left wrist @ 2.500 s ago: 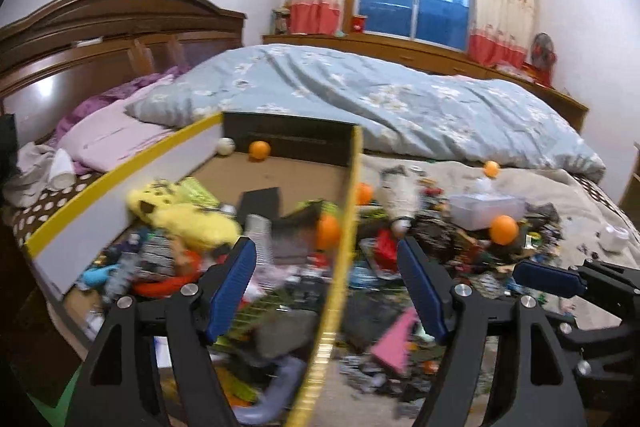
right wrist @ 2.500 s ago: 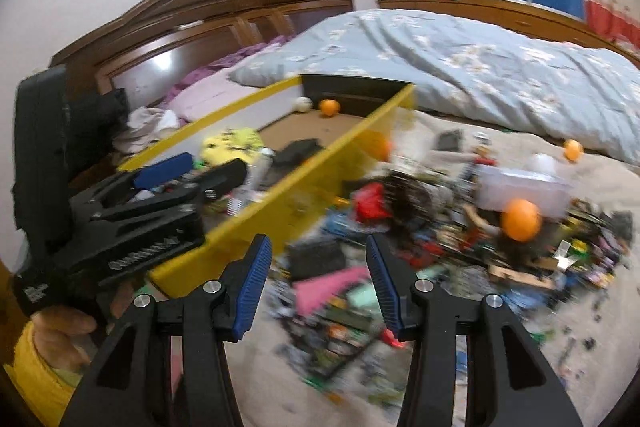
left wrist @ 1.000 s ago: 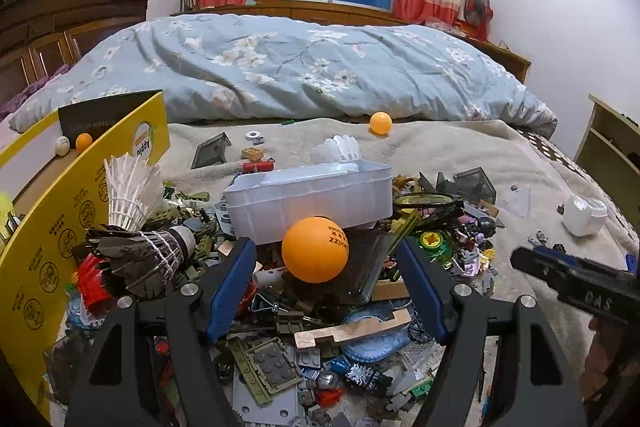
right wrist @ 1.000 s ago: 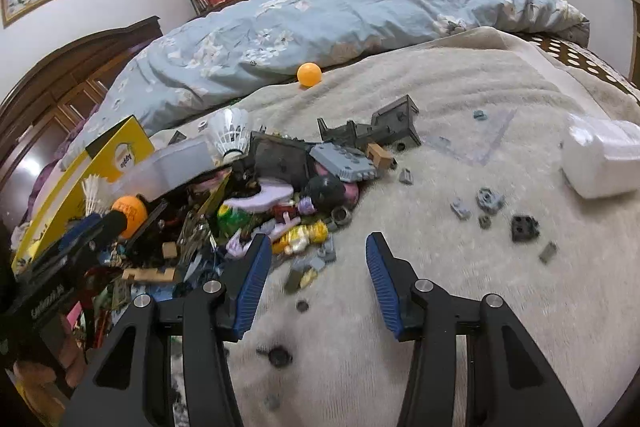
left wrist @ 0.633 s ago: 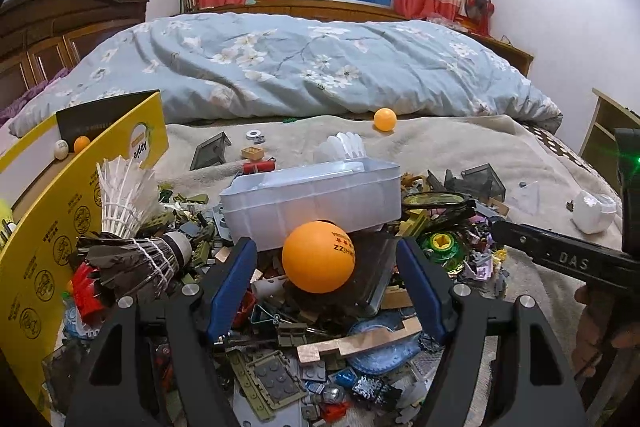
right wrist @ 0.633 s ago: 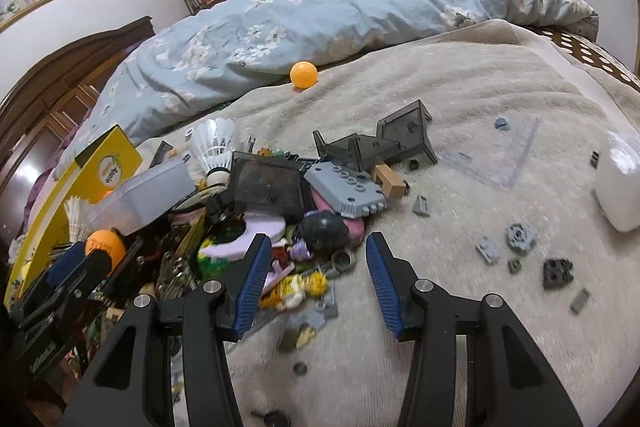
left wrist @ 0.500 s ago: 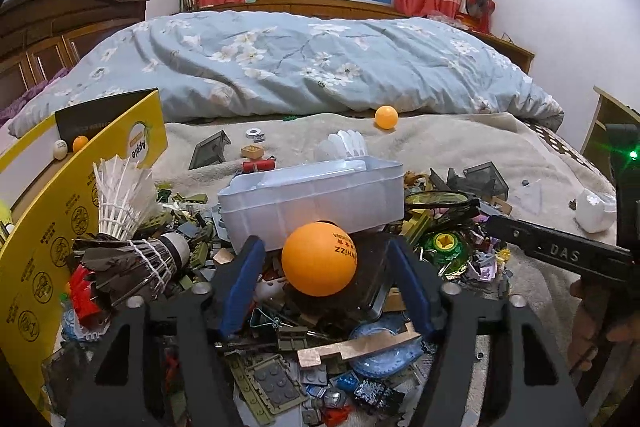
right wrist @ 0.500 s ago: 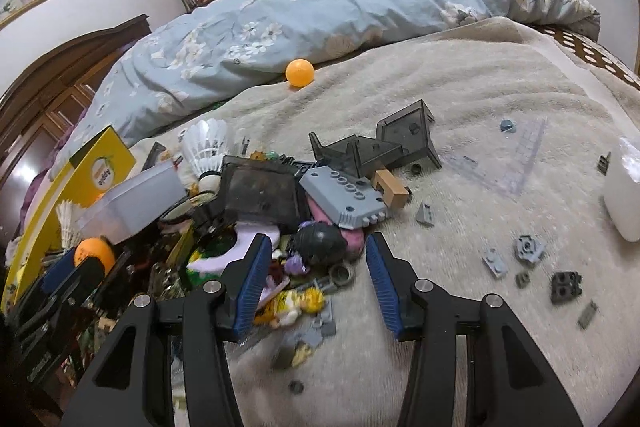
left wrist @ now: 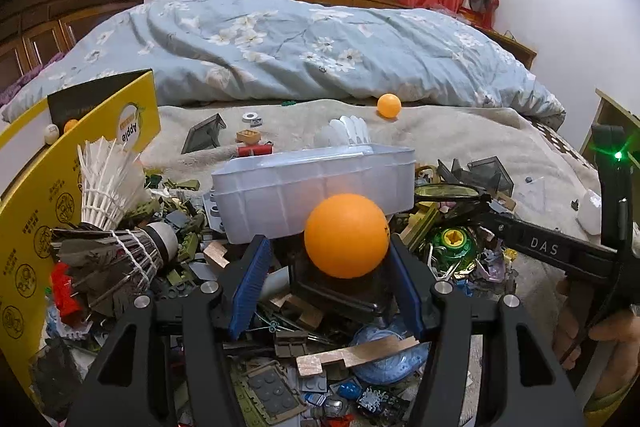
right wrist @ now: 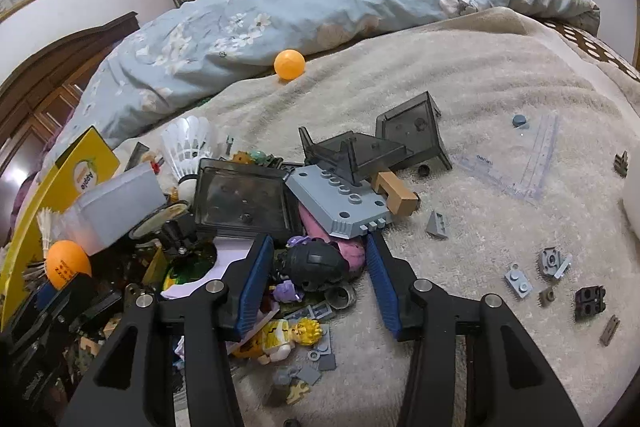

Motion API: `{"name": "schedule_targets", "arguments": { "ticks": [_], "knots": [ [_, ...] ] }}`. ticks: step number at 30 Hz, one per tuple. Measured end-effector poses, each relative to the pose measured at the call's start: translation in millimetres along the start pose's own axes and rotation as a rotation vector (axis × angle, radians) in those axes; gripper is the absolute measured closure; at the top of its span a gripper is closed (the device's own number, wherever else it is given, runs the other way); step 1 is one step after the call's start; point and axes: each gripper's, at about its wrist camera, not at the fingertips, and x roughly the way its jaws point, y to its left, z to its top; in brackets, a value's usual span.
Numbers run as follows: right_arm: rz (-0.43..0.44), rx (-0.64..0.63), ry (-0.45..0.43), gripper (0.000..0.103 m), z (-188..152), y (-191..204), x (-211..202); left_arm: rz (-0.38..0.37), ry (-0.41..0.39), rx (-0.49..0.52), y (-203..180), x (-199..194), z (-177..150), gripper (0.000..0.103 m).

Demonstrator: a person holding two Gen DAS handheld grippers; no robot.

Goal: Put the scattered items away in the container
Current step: 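Reach the left tool toward the orange ping-pong ball while the right tool approaches the black round piece, then grasp the orange ping-pong ball with the left tool while the right tool grasps the black round piece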

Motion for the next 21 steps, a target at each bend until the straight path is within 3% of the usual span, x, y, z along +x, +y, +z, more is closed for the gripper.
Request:
{"name": "schedule_targets", "arguments": {
  "ticks": [8,13,19,20,21],
  "knots": [
    [0.014,0.014,-0.01,0.056,-2,-3,1,-0.016,0.005,-0.002,0,3,-1,0.048],
    [0.046,0.047,-0.014,0.057,-5,-9,0,-0.021,0.004,0.005,-2,3,-2,0.067],
    [0.058,0.054,-0.022,0.058,-6,-9,-1,-0.03,0.001,-0.011,-3,0,-3,0.066],
    [0.064,0.059,-0.023,0.058,-6,-10,-1,-0.032,-0.007,-0.018,-3,-2,-3,0.063],
    [0.069,0.063,-0.023,0.058,-6,-11,-1,-0.031,-0.016,-0.021,-3,-4,-3,0.053]
  ]
}}
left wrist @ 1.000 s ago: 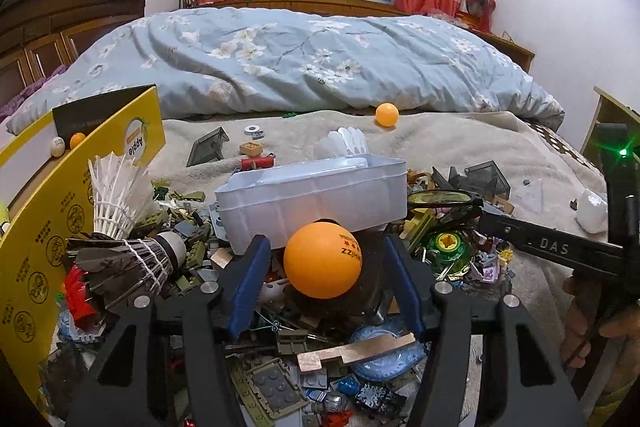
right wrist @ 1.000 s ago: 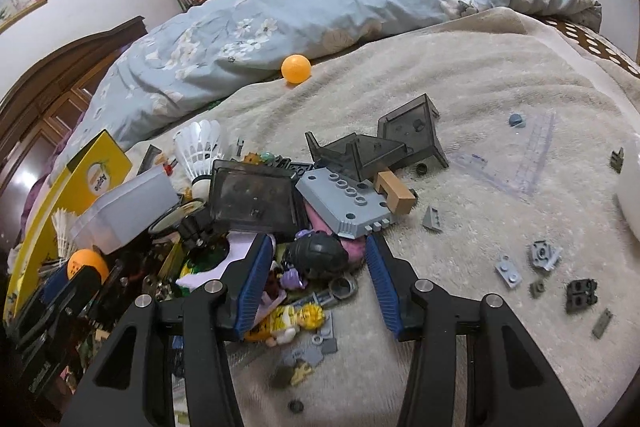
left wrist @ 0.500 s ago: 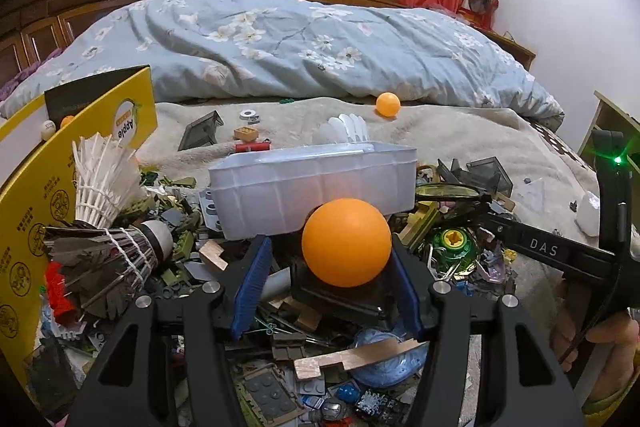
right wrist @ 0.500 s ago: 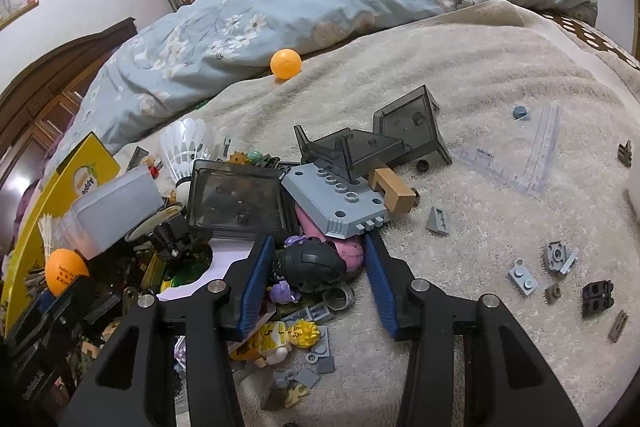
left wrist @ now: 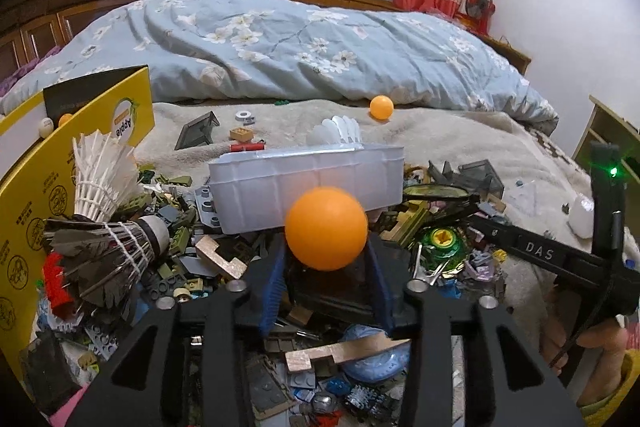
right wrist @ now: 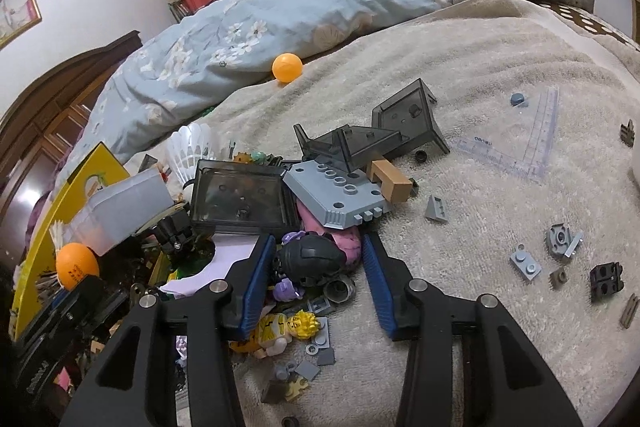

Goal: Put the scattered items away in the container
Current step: 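Grasp the orange ping-pong ball with the left tool while the right tool grasps the black round piece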

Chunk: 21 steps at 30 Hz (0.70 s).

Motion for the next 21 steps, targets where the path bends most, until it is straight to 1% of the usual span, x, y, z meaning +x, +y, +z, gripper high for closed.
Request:
{"name": "schedule_targets", "arguments": {
  "ticks": [1,2,4,8,9,10,11,14,21],
  "knots": [
    [0.003,0.003,0.0,0.058,0,0,0,0.006,-0.014,-0.002,-1,-3,0,0.042],
    [0.005,0.005,0.001,0.058,0,-1,-1,0.011,-0.029,-0.001,-2,-5,0,0.039],
    [0.005,0.004,0.004,0.058,-1,0,-1,0.009,-0.05,0.003,-4,-8,3,0.038],
    [0.012,0.007,0.006,0.058,-2,-1,-1,0.039,-0.023,0.045,-11,-1,5,0.038],
    [0.019,0.012,0.006,0.058,-2,-2,-1,0.043,-0.015,0.048,-13,2,5,0.045],
    [0.023,0.016,0.006,0.058,-2,-3,-1,0.042,-0.013,0.046,-12,3,5,0.059],
    [0.026,0.02,0.003,0.059,-2,-4,-2,0.042,-0.004,0.043,-11,5,5,0.064],
    [0.032,0.038,-0.006,0.064,-3,-8,-3,0.037,-0.002,0.03,-8,4,4,0.064],
    [0.056,0.056,-0.019,0.066,-3,-11,-7,0.027,-0.011,0.05,-11,-2,2,0.064]
  ]
}}
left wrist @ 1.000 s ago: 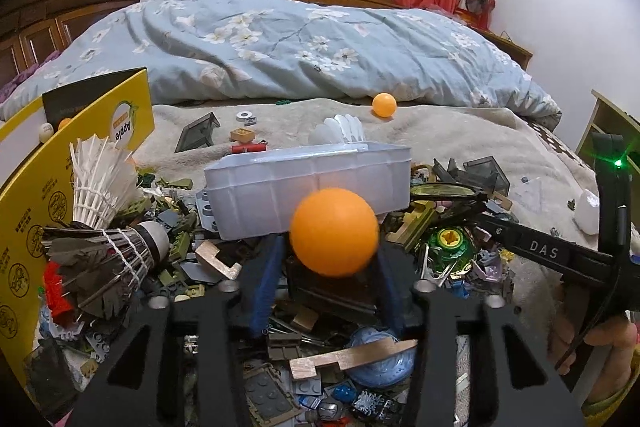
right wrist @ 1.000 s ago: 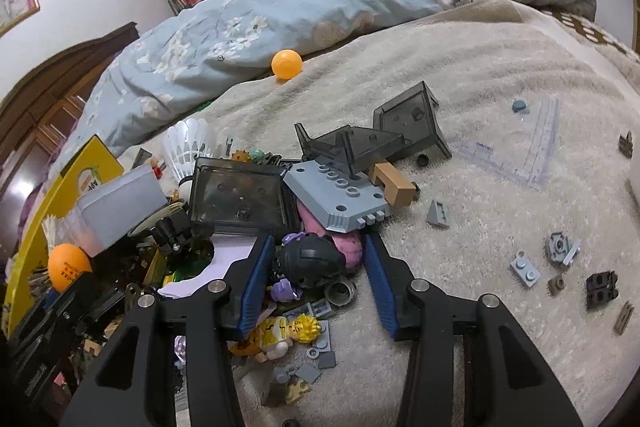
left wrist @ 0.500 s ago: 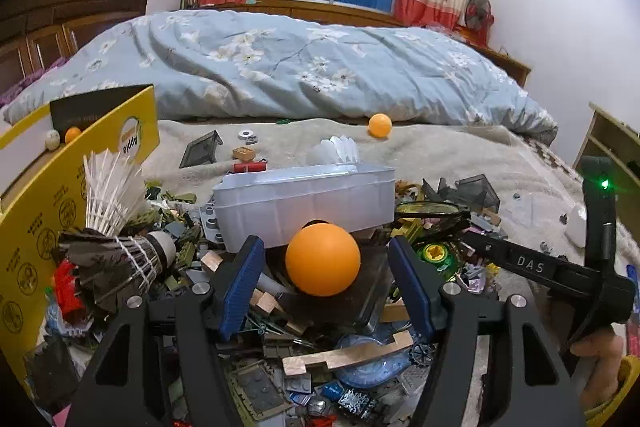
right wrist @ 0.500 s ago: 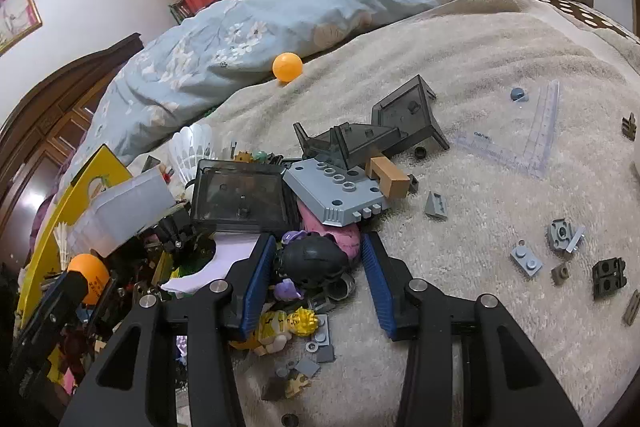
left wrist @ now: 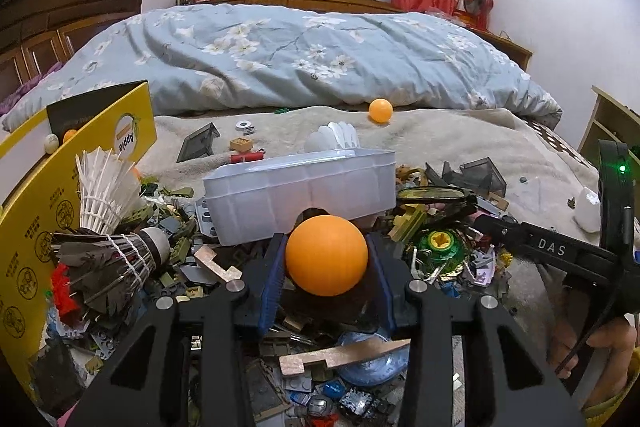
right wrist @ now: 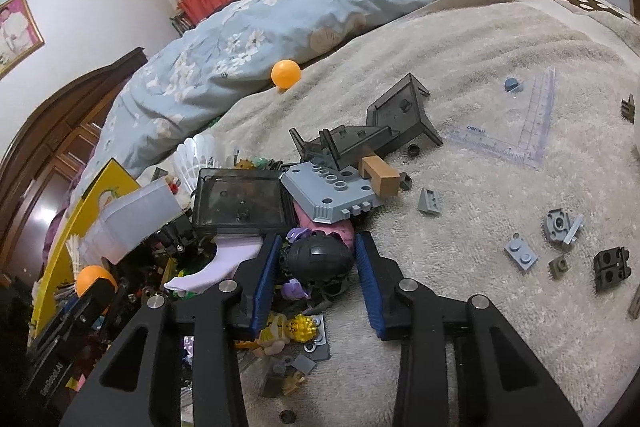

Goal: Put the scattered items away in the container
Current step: 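Grasp the orange ping-pong ball with the left tool while the right tool grasps the black round piece, then carry both held items over the yellow box and open both tools to drop them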

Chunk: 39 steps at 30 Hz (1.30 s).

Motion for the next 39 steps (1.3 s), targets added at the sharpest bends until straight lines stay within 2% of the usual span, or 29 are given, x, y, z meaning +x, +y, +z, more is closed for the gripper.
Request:
{"name": "schedule_targets", "arguments": {
  "ticks": [1,7,12,21,30,39],
  "knots": [
    [0.001,0.003,-0.001,0.069,0,-1,-1,-0.002,-0.004,0.003,-1,-2,0,0.064],
    [0.01,0.019,-0.014,0.07,-1,-3,-11,-0.023,-0.026,0.02,-8,-22,2,0.064],
    [0.035,-0.033,-0.089,0.07,-6,13,-50,-0.036,-0.048,0.025,-9,-51,4,0.064],
    [0.194,-0.096,-0.079,0.07,-27,66,-106,-0.014,-0.077,0.023,5,-105,4,0.064],
    [0.307,-0.181,-0.039,0.07,-55,130,-129,0.056,-0.107,-0.022,43,-155,1,0.064],
    [0.384,-0.267,0.017,0.07,-73,189,-128,0.163,-0.127,-0.077,92,-190,-1,0.064]
  ]
}}
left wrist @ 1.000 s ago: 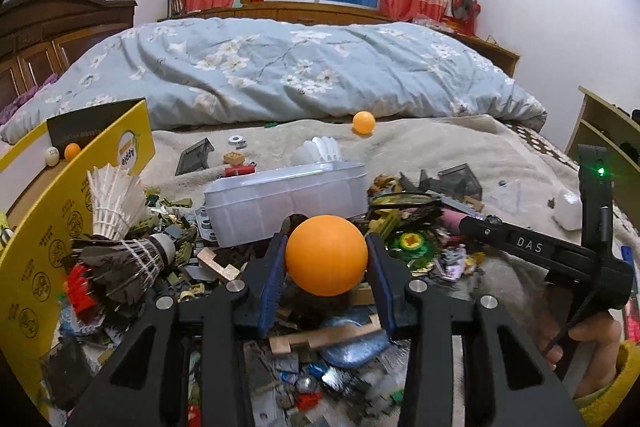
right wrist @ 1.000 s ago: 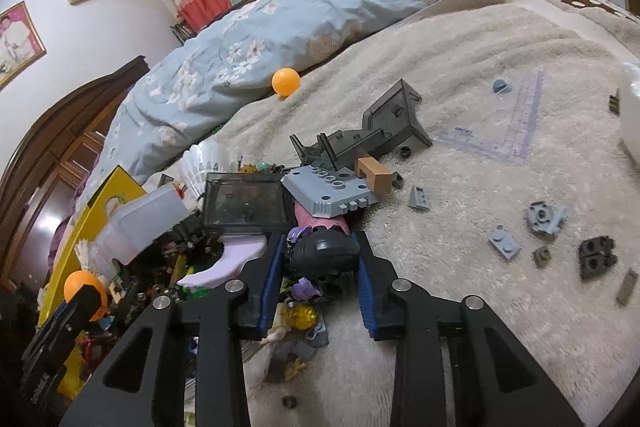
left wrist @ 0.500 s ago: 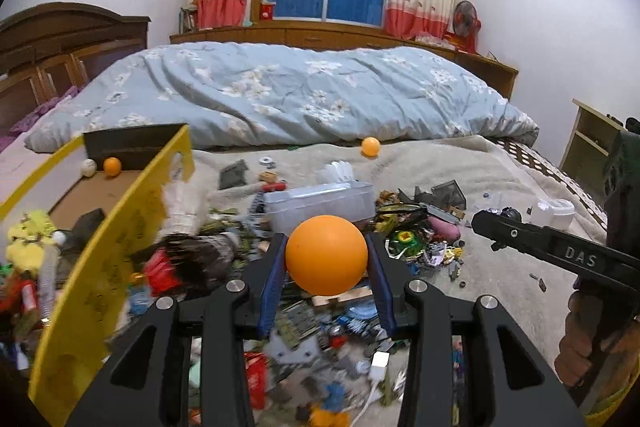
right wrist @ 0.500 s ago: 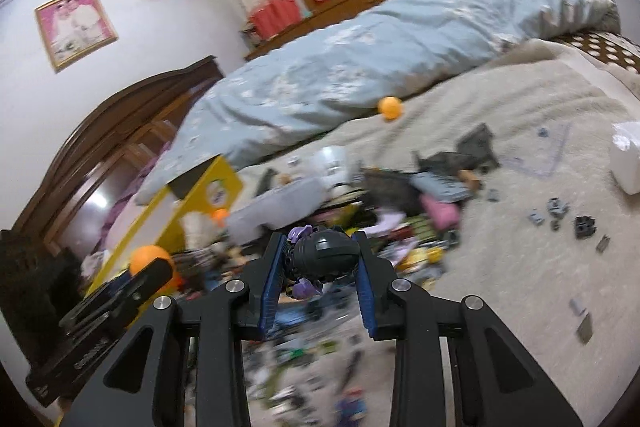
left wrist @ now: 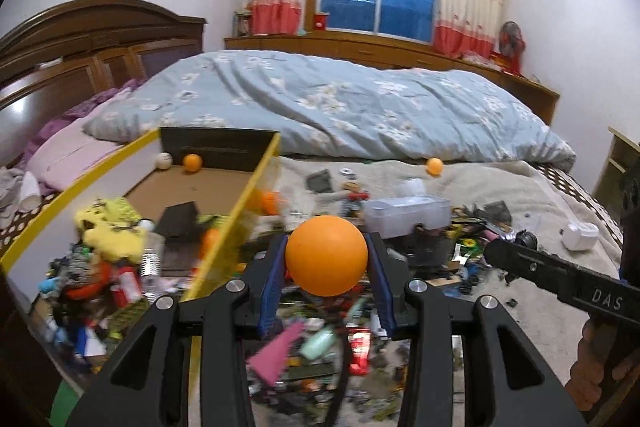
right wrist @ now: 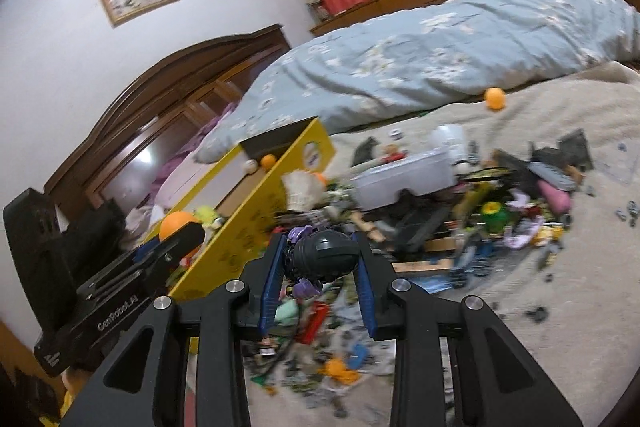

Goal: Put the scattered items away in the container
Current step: 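Carry both held items over the yellow box and open both tools to drop them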

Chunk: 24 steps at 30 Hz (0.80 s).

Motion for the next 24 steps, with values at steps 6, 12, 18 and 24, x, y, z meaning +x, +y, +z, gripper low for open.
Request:
{"name": "schedule_targets", "arguments": {
  "ticks": [6,12,18,24],
  "knots": [
    [0.076,-0.066,0.061,0.07,0,46,34,0.094,-0.022,-0.007,42,-13,5,0.064],
    [0.173,-0.143,0.124,0.07,2,98,75,0.191,-0.032,-0.027,84,-18,11,0.064],
    [0.239,-0.21,0.185,0.07,1,145,115,0.281,-0.035,-0.064,130,-15,15,0.064],
    [0.234,-0.25,0.235,0.07,-3,174,152,0.352,0.017,-0.081,177,13,19,0.064]
  ]
}}
